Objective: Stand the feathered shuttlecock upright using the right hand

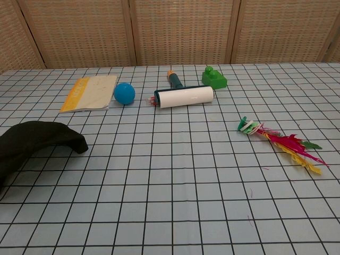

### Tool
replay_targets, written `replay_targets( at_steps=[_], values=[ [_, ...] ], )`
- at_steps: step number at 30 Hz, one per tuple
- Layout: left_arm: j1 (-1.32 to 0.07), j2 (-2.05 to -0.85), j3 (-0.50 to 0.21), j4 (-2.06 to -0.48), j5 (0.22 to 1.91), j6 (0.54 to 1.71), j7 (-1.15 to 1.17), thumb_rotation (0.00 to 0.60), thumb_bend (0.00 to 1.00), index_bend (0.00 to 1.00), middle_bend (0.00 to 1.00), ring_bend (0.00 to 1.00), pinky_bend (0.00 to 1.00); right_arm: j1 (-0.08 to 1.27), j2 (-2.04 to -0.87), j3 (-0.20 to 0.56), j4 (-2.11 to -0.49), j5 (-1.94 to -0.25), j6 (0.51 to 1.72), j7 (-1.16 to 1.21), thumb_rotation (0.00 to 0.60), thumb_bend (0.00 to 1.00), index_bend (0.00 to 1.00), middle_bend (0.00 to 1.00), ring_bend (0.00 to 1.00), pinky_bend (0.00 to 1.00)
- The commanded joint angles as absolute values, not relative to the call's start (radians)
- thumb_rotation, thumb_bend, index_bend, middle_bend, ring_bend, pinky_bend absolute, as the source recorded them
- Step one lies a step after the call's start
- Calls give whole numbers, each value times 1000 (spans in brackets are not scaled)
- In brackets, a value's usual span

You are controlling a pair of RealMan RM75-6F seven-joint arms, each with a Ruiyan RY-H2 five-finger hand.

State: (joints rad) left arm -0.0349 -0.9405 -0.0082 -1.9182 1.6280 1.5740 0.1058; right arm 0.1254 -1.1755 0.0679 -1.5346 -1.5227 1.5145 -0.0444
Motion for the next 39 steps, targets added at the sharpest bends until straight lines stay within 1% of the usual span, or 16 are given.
replay_targets(
  at_steps=[1,4,7,10,13,15,17,21,23,26,30,36,39],
  values=[
    [-38,-941,-10,-1918,1624,1569,104,600,0,0,0,0,0,130,-1176,65,-1541,-1517,1496,-44,600,0,0,0,0,0],
    [-43,-944,-13,-1915,1617,1559,108,600,0,0,0,0,0,152,-1174,56,-1563,-1514,1437,-25,600,0,0,0,0,0],
    [-58,-949,-21,-1915,1590,1530,114,600,0,0,0,0,0,230,-1161,56,-1618,-1503,1290,-24,600,0,4,0,0,0],
    [-68,-953,-27,-1917,1567,1509,124,600,0,0,0,0,0,296,-1180,93,-1652,-1453,1197,-61,600,0,43,0,0,0],
    [-79,-961,-36,-1917,1544,1493,144,600,0,0,0,0,0,387,-1221,146,-1656,-1342,1065,-143,600,5,105,0,0,0],
    [-83,-964,-39,-1917,1534,1487,152,600,0,0,0,0,0,433,-1237,171,-1655,-1265,997,-188,600,45,154,0,0,0],
    [-87,-966,-43,-1916,1523,1481,158,600,0,0,0,0,0,474,-1259,196,-1648,-1191,949,-228,600,129,227,0,0,0],
    [-92,-969,-48,-1915,1503,1472,164,600,0,0,0,0,0,528,-1298,231,-1632,-1075,904,-274,600,233,383,0,0,0],
    [-95,-970,-52,-1913,1492,1467,166,600,0,0,0,0,0,553,-1318,247,-1624,-1004,888,-296,600,271,425,0,0,0],
    [-101,-974,-57,-1910,1476,1458,171,600,0,0,0,0,0,596,-1346,264,-1612,-890,869,-339,600,317,428,0,0,0],
    [-111,-978,-58,-1910,1461,1439,178,600,0,0,0,0,0,661,-1407,268,-1576,-744,878,-411,600,378,447,0,0,0],
    [-114,-980,-54,-1910,1461,1436,185,600,0,0,0,0,0,707,-1454,247,-1521,-652,886,-462,600,459,460,0,0,0],
    [-116,-979,-54,-1909,1457,1432,183,600,0,0,0,0,0,717,-1457,235,-1512,-637,887,-473,600,480,490,0,0,0]
  ],
)
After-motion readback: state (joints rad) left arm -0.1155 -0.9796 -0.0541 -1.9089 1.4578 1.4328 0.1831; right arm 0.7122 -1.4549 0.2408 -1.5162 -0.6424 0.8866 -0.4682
